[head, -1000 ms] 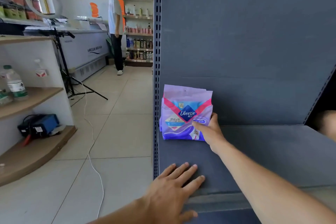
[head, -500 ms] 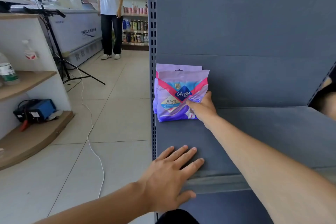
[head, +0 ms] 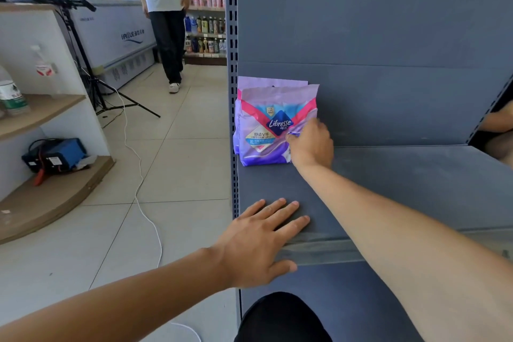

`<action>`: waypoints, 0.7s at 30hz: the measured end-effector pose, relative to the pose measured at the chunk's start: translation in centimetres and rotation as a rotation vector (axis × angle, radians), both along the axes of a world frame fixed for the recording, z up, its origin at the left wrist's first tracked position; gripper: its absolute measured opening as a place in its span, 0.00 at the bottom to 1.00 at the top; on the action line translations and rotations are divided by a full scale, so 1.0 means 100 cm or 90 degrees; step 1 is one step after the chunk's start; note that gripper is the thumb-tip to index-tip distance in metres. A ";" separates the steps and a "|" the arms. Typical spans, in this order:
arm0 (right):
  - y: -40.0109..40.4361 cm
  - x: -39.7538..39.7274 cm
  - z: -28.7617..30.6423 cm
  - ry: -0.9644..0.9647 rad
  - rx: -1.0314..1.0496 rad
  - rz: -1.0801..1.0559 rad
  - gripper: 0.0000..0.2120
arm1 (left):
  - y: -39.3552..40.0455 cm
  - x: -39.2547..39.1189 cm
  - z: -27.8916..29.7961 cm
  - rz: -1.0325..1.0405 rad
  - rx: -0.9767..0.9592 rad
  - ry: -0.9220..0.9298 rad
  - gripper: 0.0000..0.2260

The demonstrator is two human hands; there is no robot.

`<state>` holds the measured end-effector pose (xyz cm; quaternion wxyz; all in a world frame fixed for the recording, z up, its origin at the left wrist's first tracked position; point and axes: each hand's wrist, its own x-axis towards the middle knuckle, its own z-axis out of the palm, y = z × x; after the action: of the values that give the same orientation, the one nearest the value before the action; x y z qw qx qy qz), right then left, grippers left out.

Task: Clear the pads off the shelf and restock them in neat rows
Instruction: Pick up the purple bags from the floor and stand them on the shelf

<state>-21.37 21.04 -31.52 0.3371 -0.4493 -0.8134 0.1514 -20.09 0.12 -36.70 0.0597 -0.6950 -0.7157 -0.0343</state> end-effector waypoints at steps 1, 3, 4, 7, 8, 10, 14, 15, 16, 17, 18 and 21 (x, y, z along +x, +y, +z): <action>-0.004 0.001 -0.003 -0.054 0.108 0.067 0.16 | 0.000 0.000 0.000 0.000 0.000 -0.002 0.35; -0.010 0.001 -0.010 -0.160 0.277 0.194 0.15 | 0.000 0.001 -0.001 -0.003 0.002 -0.004 0.35; -0.013 0.001 -0.013 -0.196 0.324 0.230 0.18 | 0.000 0.001 -0.002 -0.004 0.003 -0.002 0.35; -0.021 0.003 -0.018 -0.244 0.341 0.239 0.23 | 0.000 -0.001 -0.003 -0.004 0.002 0.003 0.35; -0.023 0.004 -0.019 -0.259 0.325 0.236 0.25 | 0.001 -0.002 -0.004 -0.005 0.003 0.002 0.35; -0.025 0.006 -0.018 -0.280 0.289 0.232 0.27 | 0.001 -0.002 -0.003 -0.005 -0.001 -0.003 0.35; -0.034 0.017 -0.008 -0.315 0.216 0.240 0.29 | 0.000 -0.003 -0.001 0.002 -0.029 -0.001 0.35; -0.036 0.022 -0.006 -0.331 0.194 0.253 0.28 | -0.001 -0.003 0.000 0.005 -0.039 0.002 0.35; -0.037 0.029 -0.002 -0.348 0.180 0.271 0.26 | -0.001 -0.002 0.002 0.007 -0.049 0.005 0.35; -0.037 0.037 0.002 -0.361 0.173 0.296 0.22 | 0.000 -0.001 0.004 0.009 -0.060 0.008 0.35; -0.037 0.046 0.006 -0.367 0.161 0.324 0.19 | 0.000 -0.001 0.006 0.012 -0.071 0.013 0.35; -0.039 0.087 0.016 -0.365 0.108 0.374 0.11 | 0.000 0.003 0.018 0.019 -0.088 0.026 0.34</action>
<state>-12.65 17.14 -29.88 0.0753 -0.1929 -0.9774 0.0419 -19.76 0.14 -34.92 0.0267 -0.6874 -0.7251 0.0305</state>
